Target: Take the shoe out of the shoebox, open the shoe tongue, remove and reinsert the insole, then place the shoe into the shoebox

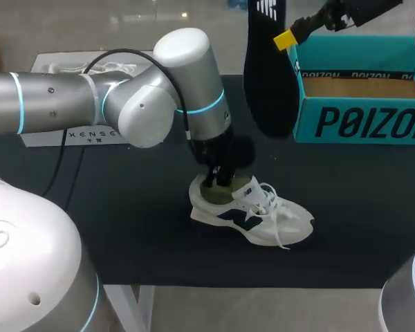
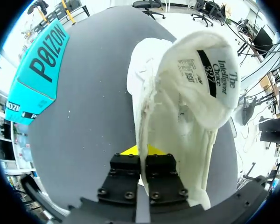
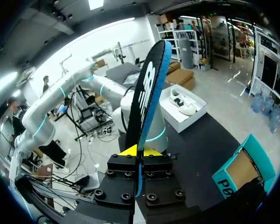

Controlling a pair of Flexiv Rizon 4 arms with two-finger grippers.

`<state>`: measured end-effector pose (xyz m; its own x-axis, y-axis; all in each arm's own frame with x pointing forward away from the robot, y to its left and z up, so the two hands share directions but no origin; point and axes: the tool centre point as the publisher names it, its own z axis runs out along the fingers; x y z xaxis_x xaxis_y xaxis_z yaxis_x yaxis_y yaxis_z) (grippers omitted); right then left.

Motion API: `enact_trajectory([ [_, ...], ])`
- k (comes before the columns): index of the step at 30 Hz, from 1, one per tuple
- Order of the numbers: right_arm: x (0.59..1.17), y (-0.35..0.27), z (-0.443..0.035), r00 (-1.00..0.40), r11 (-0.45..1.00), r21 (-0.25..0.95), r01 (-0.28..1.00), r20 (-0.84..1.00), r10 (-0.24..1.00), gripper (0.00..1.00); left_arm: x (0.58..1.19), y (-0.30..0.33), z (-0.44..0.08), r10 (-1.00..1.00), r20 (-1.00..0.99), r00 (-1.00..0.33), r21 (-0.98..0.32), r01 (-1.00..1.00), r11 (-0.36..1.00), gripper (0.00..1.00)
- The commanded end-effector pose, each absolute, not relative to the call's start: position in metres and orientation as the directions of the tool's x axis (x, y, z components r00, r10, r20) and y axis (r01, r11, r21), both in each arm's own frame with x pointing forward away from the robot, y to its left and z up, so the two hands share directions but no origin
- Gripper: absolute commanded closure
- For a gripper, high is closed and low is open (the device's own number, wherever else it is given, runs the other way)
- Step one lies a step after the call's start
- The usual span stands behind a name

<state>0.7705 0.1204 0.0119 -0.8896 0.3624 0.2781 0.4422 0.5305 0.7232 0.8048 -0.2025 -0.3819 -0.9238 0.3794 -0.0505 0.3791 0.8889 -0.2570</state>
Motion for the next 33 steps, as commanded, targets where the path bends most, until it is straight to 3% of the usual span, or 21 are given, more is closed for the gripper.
enact_trajectory([
  [1,0.761,0.112,0.023,-0.886,0.536,0.716,0.447,0.275,0.372,1.0,0.802,-0.201,-0.377,0.396,-0.06,-0.916,-0.256,0.397,0.881,1.0],
  [15,0.736,0.084,0.04,-0.864,0.499,0.729,0.469,0.262,0.429,1.0,0.798,-0.211,-0.367,0.517,-0.072,-0.853,-0.276,0.515,0.811,1.0],
  [20,0.735,0.083,0.042,-0.858,0.495,0.725,0.479,0.267,0.439,1.0,0.796,-0.215,-0.359,0.593,-0.047,-0.804,-0.349,0.569,0.745,1.0],
  [24,0.735,0.083,0.042,-0.858,0.495,0.725,0.479,0.267,0.439,1.0,0.796,-0.22,-0.347,0.668,-0.042,-0.743,-0.389,0.628,0.674,1.0],
  [33,0.735,0.083,0.042,-0.858,0.495,0.725,0.479,0.267,0.439,1.0,0.794,-0.239,-0.332,0.881,-0.157,-0.445,-0.216,0.886,0.41,1.0],
])
